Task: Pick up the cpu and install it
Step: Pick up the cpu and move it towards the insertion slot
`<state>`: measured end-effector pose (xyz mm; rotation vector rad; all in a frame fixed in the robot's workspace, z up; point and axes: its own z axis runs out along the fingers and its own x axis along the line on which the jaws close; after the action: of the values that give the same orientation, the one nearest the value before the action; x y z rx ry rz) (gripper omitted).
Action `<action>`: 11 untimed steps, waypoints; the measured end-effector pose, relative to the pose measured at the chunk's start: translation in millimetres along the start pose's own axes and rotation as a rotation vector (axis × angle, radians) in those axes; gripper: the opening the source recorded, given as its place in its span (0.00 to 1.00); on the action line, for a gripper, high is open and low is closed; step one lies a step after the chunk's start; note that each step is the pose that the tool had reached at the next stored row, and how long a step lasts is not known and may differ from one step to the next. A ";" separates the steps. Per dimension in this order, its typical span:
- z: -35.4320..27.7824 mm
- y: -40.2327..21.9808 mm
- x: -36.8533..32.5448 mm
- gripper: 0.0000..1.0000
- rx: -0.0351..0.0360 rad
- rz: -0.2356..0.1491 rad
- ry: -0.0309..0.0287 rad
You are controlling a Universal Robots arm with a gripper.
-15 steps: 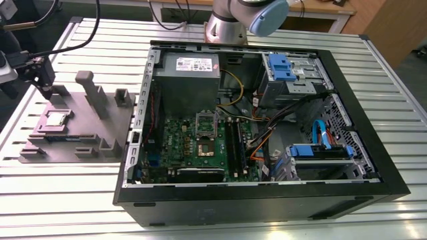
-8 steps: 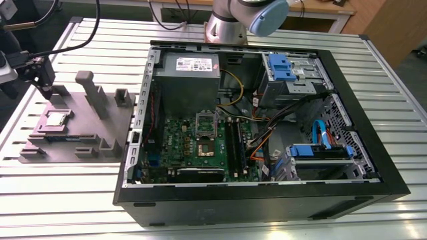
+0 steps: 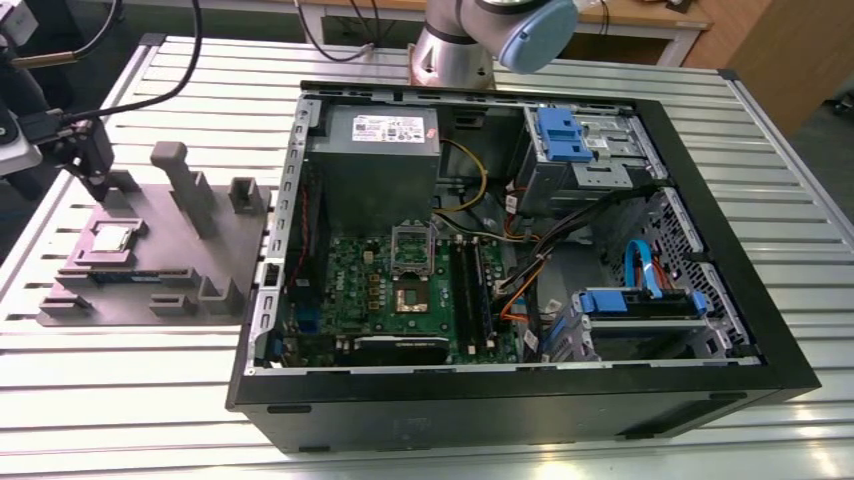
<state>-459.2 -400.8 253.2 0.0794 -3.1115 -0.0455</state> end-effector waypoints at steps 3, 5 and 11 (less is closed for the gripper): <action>5.5 -0.4 -0.2 0.70 -0.0021 0.000 -0.0001; 8.4 -0.5 -0.3 0.70 -0.0024 0.000 -0.0005; 14.2 -0.9 -0.4 0.70 -0.0017 -0.001 -0.0222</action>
<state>-459.1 -401.2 239.0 0.0807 -3.1336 -0.0495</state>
